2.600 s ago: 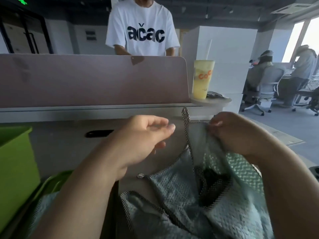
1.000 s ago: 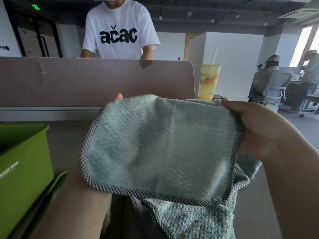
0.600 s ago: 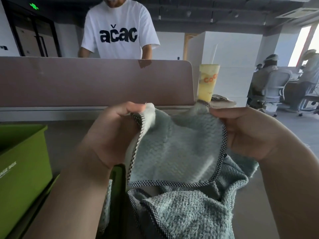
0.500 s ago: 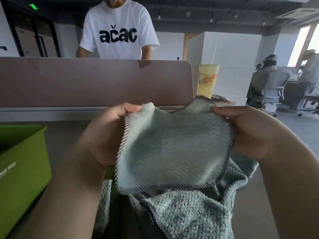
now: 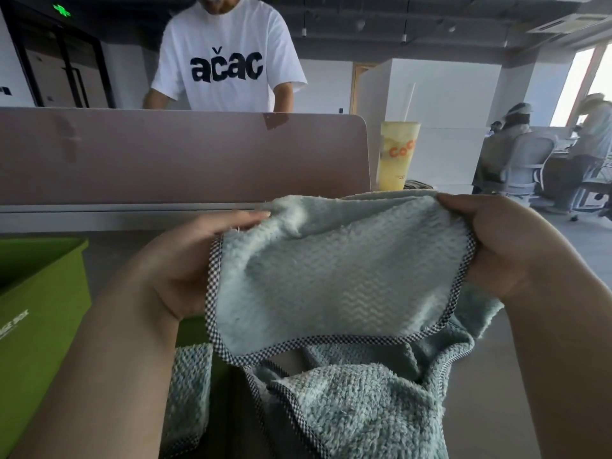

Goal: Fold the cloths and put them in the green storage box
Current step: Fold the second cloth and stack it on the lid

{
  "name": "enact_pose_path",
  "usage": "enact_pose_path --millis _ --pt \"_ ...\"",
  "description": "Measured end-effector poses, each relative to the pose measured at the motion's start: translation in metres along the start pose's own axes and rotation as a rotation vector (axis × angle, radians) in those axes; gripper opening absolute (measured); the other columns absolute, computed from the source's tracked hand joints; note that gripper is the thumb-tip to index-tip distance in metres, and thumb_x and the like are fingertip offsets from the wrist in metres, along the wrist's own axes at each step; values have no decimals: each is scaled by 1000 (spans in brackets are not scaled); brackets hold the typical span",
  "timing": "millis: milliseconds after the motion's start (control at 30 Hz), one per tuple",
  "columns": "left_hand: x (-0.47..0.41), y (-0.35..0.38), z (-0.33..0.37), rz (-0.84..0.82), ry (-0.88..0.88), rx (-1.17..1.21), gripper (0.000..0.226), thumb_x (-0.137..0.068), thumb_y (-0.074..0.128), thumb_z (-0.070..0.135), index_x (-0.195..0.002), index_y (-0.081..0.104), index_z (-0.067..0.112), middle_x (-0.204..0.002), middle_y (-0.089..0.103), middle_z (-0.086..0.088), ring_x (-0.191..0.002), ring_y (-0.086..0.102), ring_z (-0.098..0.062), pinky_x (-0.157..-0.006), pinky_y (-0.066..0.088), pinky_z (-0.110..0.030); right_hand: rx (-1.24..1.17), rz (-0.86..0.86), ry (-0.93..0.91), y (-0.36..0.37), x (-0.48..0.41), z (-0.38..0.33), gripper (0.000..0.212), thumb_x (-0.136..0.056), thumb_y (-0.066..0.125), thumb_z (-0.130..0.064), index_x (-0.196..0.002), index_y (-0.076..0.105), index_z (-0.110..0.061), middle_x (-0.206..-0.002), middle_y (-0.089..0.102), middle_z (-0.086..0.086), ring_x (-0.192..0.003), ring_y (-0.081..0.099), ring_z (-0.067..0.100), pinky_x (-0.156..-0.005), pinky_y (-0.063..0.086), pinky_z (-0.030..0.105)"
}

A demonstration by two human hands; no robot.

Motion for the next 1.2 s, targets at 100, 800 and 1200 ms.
enact_pose_path --millis 100,800,1200 --pt "4 11 -8 -91 -63 66 33 -85 55 26 -93 72 -2 -78 71 -14 -61 68 -23 -53 56 -26 -22 29 -8 -8 1 -3 38 -99 36 -17 -122 62 0 -122 67 15 -109 66 28 -85 56 36" --pt "-1 -21 13 322 240 170 22 -88 59 4 -99 66 22 -72 68 4 -59 63 -3 -53 52 -12 77 121 -207 -17 9 -25 16 -89 53 0 -88 68 -4 -70 71 2 -57 69 11 -49 52 18" --pt "6 -38 22 553 384 -153 16 -75 74 42 -79 76 26 -87 75 6 -87 66 -8 -96 51 -41 330 162 -242 -26 18 -31 23 -78 61 13 -86 71 -5 -84 71 8 -75 67 15 -64 56 21"
Point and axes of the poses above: each hand's wrist, its own x-axis away from the middle knuckle, its own y-axis out of the palm, z = x × y, the point moved 8 cm from there along -x, towards the middle knuckle
